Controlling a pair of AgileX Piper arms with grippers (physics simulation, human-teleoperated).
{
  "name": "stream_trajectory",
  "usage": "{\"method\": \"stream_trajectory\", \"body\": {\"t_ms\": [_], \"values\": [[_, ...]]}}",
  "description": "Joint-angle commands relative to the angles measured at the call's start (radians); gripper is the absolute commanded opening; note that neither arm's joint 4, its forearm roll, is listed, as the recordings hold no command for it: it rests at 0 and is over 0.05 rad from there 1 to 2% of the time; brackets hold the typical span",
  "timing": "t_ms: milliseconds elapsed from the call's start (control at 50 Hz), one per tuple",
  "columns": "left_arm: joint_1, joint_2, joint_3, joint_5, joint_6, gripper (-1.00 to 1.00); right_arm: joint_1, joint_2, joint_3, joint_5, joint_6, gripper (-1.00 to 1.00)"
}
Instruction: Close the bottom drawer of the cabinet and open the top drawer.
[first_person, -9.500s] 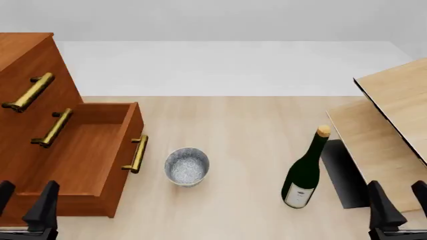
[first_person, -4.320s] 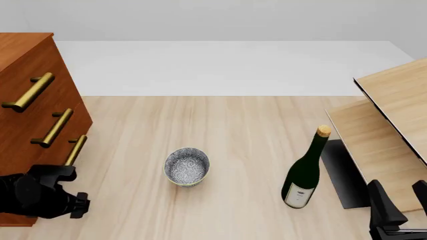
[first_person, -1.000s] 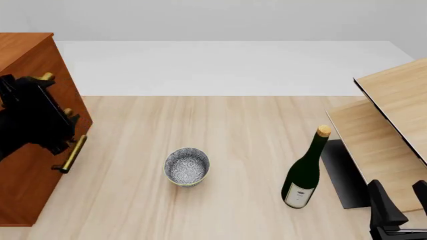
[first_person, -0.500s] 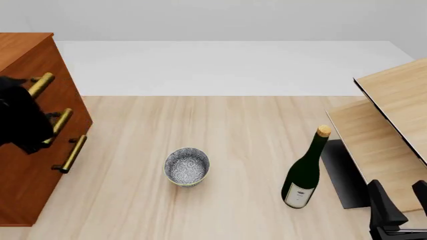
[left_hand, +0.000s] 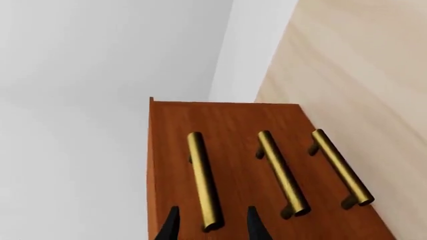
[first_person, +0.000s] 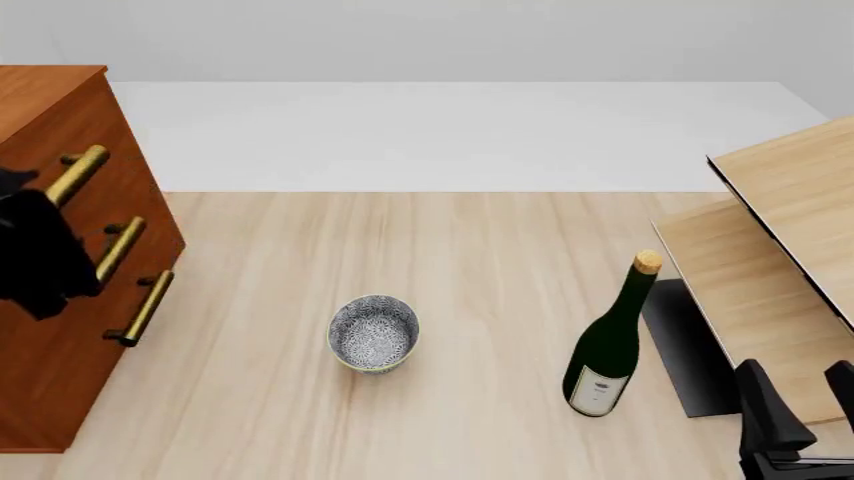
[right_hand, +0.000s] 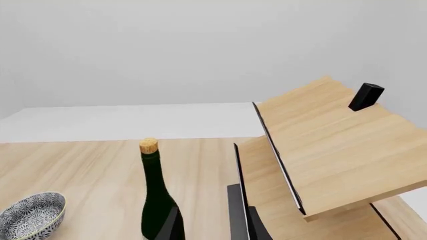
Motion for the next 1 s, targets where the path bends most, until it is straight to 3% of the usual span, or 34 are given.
{"method": "stream_trajectory", "body": {"t_ms": [20,960,980,1000], "values": [[0.026,0.019,0.010,-0.015,0.020,1.00,-0.001,0.002,-0.001,-0.001,0.002,1.00],[0.119,0.085,0.015,-0.100,0.068,1.00,-0.002,-0.005,-0.002,0.006,0.002,1.00],[0.118,0.085,0.022,-0.111,0.077,-1.00,-0.002,-0.005,-0.002,0.006,0.002,1.00],[0.118,0.084,0.022,-0.114,0.077,-1.00,-0.002,-0.005,-0.002,0.006,0.002,1.00]]}}
